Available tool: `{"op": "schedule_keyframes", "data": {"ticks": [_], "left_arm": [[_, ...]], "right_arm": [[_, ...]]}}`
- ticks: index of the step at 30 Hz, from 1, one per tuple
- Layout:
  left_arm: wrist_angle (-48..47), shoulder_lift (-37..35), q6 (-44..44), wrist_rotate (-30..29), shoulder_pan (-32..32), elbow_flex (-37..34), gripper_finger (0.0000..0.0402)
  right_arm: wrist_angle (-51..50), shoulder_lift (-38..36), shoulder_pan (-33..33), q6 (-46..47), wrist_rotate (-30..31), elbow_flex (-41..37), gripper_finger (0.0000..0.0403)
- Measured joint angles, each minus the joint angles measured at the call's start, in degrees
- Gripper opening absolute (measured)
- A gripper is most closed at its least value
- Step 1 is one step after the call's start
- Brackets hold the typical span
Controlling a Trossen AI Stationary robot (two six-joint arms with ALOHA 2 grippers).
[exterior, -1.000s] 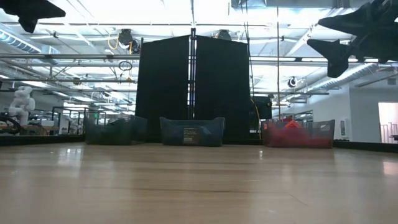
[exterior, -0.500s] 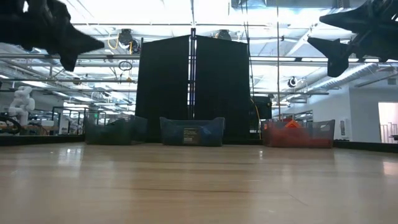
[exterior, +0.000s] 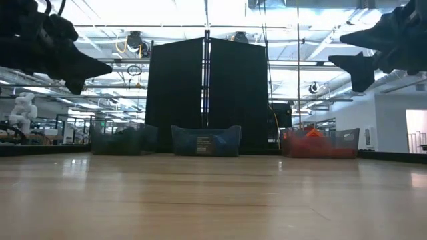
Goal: Sort blocks
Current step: Return to Home Position
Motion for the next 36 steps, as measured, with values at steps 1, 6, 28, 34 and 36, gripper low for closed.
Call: {"op": "schedule_keyframes", "data": {"ticks": [1,6,28,34,36], "left_arm": [[-0.03,0.06,-0.12,-0.03,-0.37,0.00,0.0000],[-0.11,0.15,-1.54,0.19,-1.42,0.00,0.0000],[-0.45,0.15,-3.51,1.56,-1.43,-0.04,0.0000],[-0.47,0.15,-3.50,1.56,-1.43,-0.04,0.0000],[-0.48,0.15,-3.50,1.56,-1.43,-0.04,0.0000]], "right_arm": [[-0.23,0.12,0.00,-0.37,0.01,0.00,0.0237],[-1.93,0.13,0.00,-1.40,1.42,0.00,0.0238],[-2.59,0.13,-0.04,-1.76,4.44,0.00,0.0238],[-2.59,0.13,-0.04,-1.76,4.44,0.00,0.0238],[-2.59,0.13,-0.04,-1.77,4.43,0.00,0.0238]]}}
